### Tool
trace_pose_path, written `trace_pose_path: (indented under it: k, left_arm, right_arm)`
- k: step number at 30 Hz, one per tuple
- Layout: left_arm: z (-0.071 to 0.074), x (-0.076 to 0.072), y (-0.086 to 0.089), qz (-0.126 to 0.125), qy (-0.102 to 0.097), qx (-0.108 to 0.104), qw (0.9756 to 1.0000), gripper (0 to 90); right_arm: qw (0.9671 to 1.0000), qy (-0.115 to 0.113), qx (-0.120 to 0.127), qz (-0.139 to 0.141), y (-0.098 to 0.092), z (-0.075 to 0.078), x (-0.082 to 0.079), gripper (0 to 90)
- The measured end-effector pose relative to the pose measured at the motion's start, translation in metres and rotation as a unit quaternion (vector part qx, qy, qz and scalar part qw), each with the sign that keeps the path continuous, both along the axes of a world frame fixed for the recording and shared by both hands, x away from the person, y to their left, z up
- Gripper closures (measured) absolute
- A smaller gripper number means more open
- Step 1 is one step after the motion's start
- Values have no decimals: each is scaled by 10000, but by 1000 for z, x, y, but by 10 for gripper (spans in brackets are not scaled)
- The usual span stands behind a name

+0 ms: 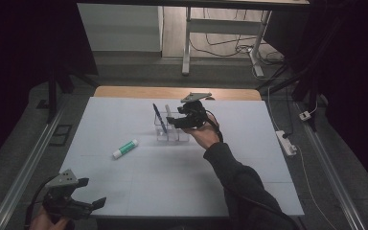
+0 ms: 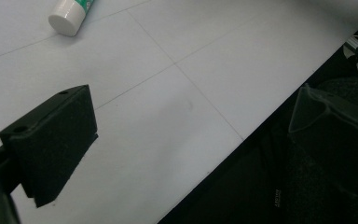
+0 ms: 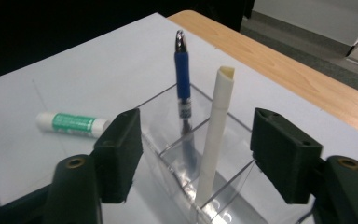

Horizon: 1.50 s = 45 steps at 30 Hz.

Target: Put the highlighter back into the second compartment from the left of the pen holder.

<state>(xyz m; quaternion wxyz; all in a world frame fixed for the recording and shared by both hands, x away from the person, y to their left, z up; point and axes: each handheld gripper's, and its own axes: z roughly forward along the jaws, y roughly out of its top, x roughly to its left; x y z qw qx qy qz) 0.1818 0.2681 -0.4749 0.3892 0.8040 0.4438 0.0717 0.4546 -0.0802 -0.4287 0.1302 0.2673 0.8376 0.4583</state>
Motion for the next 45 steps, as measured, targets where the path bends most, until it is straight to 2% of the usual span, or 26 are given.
trace_pose_path:
  k: [8,17,24,34,43,45]
  left_arm:
    - [0,0,0,10,-5,-16,10000,10]
    - [0,0,0,13,-11,-23,10000,9]
    - [0,0,1,22,-9,-43,10000,9]
    - [0,0,2,35,-5,-75,10000,4]
    - [0,0,2,51,10,-86,9999,3]
    - [0,0,2,51,3,-81,10000,3]
  right_arm:
    - [9998,58,-104,140,-10,3,-17,194]
    - [9991,368,-117,191,-30,1,-39,91]
    - [9982,493,-241,221,-51,0,-60,8]
    - [9979,504,-387,83,-91,-8,-102,0]
    - [9977,491,-400,-251,-129,-14,-144,0]
    - [9969,519,-486,-334,-137,-16,-153,0]
